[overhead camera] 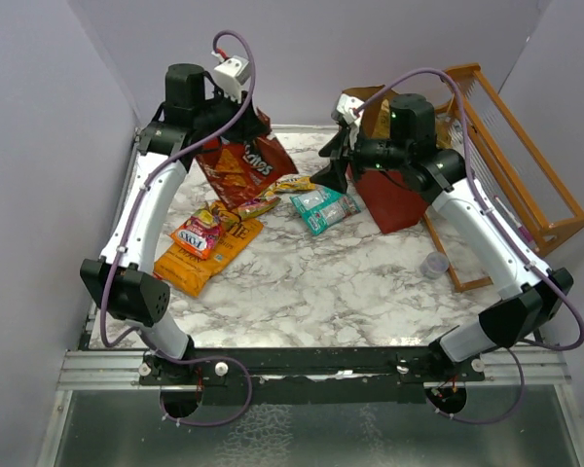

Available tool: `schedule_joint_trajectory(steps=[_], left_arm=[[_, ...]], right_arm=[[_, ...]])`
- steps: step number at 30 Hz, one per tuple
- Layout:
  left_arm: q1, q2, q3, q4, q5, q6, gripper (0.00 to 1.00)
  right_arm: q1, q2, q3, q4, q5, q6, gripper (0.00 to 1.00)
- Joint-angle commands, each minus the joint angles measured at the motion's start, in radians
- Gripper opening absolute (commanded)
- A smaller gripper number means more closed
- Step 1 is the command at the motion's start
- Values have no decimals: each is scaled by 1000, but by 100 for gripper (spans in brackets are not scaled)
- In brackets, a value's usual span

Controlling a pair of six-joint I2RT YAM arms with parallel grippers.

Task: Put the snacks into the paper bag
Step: Pick up the snack from the center of the board, then place the snack in the paper bag.

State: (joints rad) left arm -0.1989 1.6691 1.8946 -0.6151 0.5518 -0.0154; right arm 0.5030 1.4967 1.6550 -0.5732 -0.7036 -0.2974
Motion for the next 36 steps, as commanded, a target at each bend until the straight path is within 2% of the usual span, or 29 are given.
schedule_joint_trajectory(steps=[1,7,13,17,21,27,30,36], left_arm=[[-66,-86,-39,159,-11,-158,0],[-153,-141,-93,209,-41,-193,0],[-172,-175,-153,258,-35,-236,0],[-174,-189,-177,281,-33,-253,0],[-174,-199,-192,293,-21,-268,0],[-174,-216,-217,317,18,-297,0],[-174,-220,-228,328,39,-312,0],[-174,-231,-259,351,79,-320,0]], right_arm=[[3,56,43,130,61,136,67],[3,79,33,135,122,184,68],[3,60,-20,162,101,208,56],[3,59,-47,171,76,228,56],[3,66,-64,181,85,240,49],[3,71,-81,197,69,261,46],[3,66,-83,201,72,259,38],[3,26,-87,202,96,228,5]])
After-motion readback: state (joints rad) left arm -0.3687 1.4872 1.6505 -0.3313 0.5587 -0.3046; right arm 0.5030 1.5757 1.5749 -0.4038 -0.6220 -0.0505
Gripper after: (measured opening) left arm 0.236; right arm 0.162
